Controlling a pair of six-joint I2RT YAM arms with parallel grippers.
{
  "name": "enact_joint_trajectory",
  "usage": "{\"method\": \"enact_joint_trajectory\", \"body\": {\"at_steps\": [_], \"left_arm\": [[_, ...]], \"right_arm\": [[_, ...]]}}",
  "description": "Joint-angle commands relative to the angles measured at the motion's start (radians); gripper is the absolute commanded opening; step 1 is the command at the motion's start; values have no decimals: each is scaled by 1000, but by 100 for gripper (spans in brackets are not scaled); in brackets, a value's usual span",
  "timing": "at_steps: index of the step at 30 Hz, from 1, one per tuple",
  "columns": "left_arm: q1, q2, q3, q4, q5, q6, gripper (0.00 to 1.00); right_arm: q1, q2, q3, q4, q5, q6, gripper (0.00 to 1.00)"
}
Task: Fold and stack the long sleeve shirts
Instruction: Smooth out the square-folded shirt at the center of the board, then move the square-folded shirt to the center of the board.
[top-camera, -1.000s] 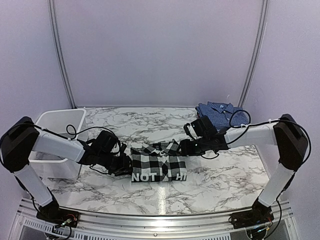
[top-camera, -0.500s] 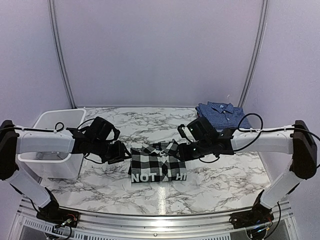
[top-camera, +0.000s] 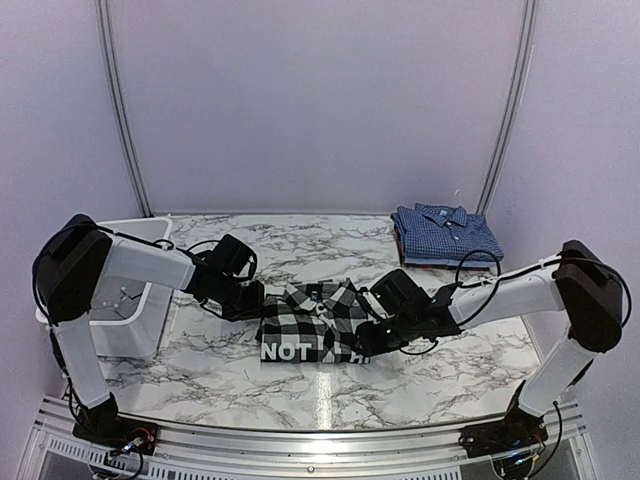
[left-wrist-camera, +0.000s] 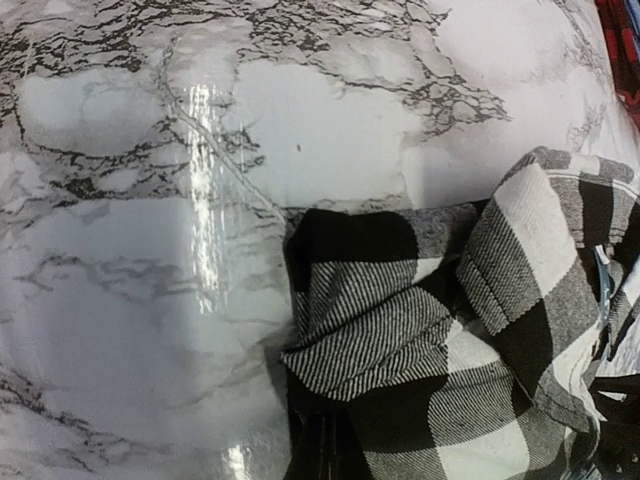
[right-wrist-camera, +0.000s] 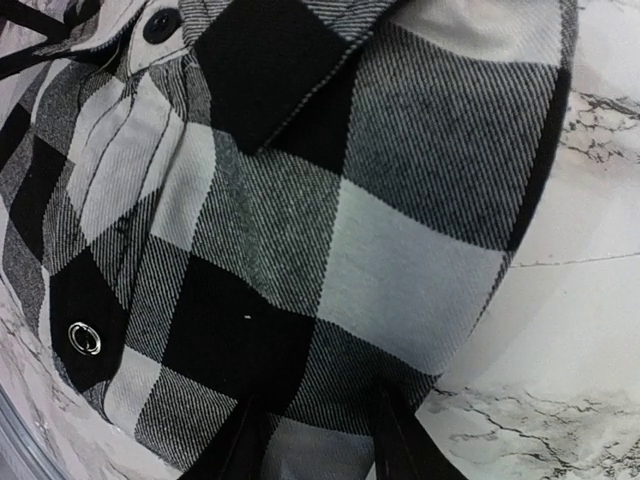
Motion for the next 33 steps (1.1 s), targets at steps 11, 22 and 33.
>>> {"method": "enact_joint_trajectory", "body": {"at_steps": [11,22,33], "left_arm": [[35,-38,27,-5,-73,53,12],[53,-168,-18,-44,-76,100,62],[52,-254,-30,-61,-24,108,81]], "right_arm": [[-43,-86,37,-50,39,-7,60],[-216,46,56,191,-146,-20,67],[-257,184,93,304,-263,-1,39]]}}
